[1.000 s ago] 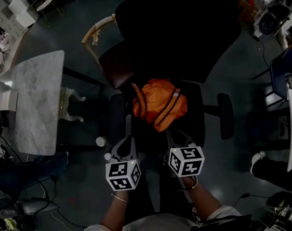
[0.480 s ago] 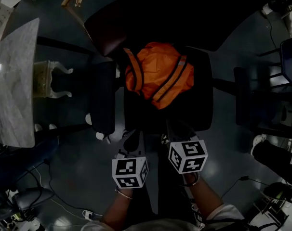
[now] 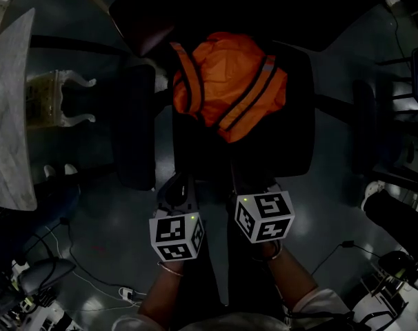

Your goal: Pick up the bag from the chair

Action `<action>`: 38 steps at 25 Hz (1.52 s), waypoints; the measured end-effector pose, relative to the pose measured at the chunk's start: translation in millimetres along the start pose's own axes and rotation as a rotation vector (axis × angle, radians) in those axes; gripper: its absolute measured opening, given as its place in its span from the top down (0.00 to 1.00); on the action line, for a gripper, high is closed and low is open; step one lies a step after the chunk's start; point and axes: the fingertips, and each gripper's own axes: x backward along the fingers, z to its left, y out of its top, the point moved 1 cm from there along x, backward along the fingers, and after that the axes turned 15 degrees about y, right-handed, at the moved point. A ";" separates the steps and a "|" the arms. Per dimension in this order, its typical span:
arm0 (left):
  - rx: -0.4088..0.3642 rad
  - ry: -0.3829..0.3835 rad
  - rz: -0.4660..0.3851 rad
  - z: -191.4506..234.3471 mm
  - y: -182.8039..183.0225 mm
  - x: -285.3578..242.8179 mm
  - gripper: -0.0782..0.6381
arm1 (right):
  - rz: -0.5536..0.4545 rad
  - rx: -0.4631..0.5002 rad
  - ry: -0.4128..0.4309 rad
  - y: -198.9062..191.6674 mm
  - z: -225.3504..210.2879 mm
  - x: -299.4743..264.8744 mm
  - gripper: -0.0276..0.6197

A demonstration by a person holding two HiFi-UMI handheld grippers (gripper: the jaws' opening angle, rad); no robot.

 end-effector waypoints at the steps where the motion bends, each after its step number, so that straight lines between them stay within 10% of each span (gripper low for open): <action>1: 0.004 -0.001 0.004 -0.1 -0.8 -1.9 0.87 | 0.002 0.006 0.001 0.4 0.1 -1.7 0.91; 38: 0.121 0.084 0.057 58.7 -39.2 -17.4 0.87 | 0.198 0.322 -0.015 -4.8 13.2 -87.6 0.63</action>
